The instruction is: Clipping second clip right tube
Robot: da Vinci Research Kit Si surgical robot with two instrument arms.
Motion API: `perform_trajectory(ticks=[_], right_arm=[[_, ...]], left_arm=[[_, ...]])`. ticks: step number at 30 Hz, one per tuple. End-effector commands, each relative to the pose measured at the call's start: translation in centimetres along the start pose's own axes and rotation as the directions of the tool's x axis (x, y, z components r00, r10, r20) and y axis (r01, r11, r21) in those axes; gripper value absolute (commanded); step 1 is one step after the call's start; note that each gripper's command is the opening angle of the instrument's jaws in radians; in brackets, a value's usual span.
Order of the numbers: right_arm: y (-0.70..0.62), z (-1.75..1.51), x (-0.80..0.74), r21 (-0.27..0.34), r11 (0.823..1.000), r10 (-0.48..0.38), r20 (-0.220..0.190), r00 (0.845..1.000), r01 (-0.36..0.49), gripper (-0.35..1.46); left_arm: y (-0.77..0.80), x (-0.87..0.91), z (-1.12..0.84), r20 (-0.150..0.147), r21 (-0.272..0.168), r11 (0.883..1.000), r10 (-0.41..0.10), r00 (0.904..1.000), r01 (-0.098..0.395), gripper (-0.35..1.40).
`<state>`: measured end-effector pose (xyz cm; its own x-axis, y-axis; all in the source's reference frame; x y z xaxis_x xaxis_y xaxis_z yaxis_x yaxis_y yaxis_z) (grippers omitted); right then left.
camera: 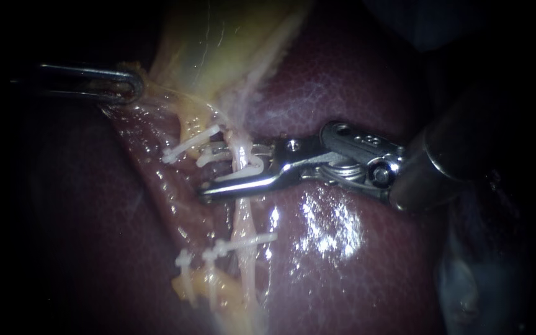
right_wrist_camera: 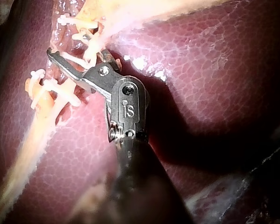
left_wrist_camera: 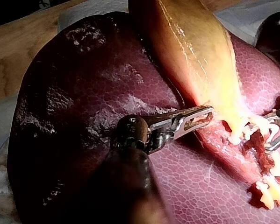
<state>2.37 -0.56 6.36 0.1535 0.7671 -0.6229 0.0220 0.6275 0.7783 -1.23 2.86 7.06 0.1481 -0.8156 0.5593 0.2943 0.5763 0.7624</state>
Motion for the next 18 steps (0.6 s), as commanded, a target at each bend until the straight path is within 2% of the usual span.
perform_trajectory(ticks=[1, 5, 11, 18], right_arm=[[-0.01, 0.0, 0.0, 0.003, 1.0, 0.0, 0.001, 1.0, 0.0, 0.5], [-0.09, 0.0, -0.02, 0.024, 1.0, -0.001, 0.008, 1.0, 0.001, 0.5], [-0.33, 0.03, -0.11, 0.065, 0.998, -0.01, 0.023, 1.0, 0.009, 0.5], [-0.57, 0.07, -0.31, 0.129, 0.992, 0.006, 0.052, 0.999, -0.012, 0.48]], left_arm=[[0.0, 0.0, 0.0, 0.0, 0.0, 1.0, 0.0, 1.0, 0.0, -0.35], [0.0, 0.0, 0.0, 0.0, 0.0, 1.0, 0.0, 1.0, 0.0, -0.35], [0.0, 0.0, 0.0, 0.0, 0.0, 1.0, 0.0, 1.0, 0.0, -0.35], [0.0, 0.0, 0.0, 0.0, 0.0, 1.0, 0.0, 1.0, 0.0, -0.35]])
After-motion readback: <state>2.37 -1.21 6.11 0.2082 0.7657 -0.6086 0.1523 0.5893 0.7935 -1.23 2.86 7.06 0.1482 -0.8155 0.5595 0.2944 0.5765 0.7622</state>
